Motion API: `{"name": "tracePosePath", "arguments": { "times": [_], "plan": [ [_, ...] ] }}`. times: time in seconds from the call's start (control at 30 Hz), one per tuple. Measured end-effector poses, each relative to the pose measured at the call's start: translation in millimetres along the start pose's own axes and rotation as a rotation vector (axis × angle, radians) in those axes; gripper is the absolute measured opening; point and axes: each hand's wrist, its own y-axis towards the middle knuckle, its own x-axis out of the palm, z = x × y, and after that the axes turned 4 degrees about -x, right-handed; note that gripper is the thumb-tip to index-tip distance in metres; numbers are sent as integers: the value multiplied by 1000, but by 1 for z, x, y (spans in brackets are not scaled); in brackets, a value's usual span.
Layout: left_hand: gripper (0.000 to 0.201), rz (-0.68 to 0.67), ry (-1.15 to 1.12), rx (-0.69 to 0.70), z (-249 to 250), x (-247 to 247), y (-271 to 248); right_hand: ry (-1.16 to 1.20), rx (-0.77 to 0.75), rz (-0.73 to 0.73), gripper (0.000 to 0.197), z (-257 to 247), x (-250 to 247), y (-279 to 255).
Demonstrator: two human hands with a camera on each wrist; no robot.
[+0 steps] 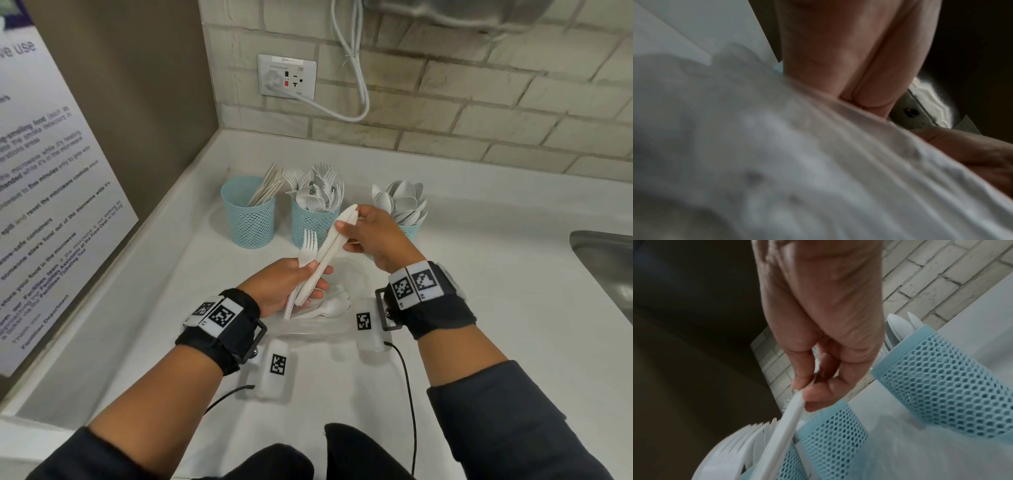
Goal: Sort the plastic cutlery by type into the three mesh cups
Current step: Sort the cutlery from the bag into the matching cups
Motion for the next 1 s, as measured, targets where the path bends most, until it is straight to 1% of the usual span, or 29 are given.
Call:
{"name": "tracePosePath", "arguments": {
  "times": [0.07,0.13,0.27,0.37,0.43,0.53,0.6,0.73,0.83,0.93,1.0],
  "plan": [
    [30,0,-14,-11,-2,-2,0,19,11,17,10,-2,-4,4],
    [29,6,-10,-8,-2,-2,0,30,17,-14,10,-2,-4,5],
    [29,18,18,5,-2,-2,-1,57,-14,-51,24,0,3,5],
    [29,43,-25,15,-1,-5,-4,28,-72,-40,31,-7,7,9],
    [29,77,-88,37,0,-9,-6,13,-136,14,34,-17,8,14],
    [28,157,-197,82,4,-16,-9,-24,-266,146,42,-41,5,29],
    [27,214,-223,106,7,-21,-10,-30,-372,235,44,-58,6,38],
    [22,256,-276,119,9,-22,-13,77,-562,373,37,-85,25,47],
    [14,294,-323,107,11,-20,-14,40,-656,401,33,-85,50,52],
    [12,344,-373,108,11,-23,-15,-49,-692,396,30,-75,74,60],
    [12,372,-395,105,10,-26,-16,-134,-724,368,27,-69,85,66]
  ]
}}
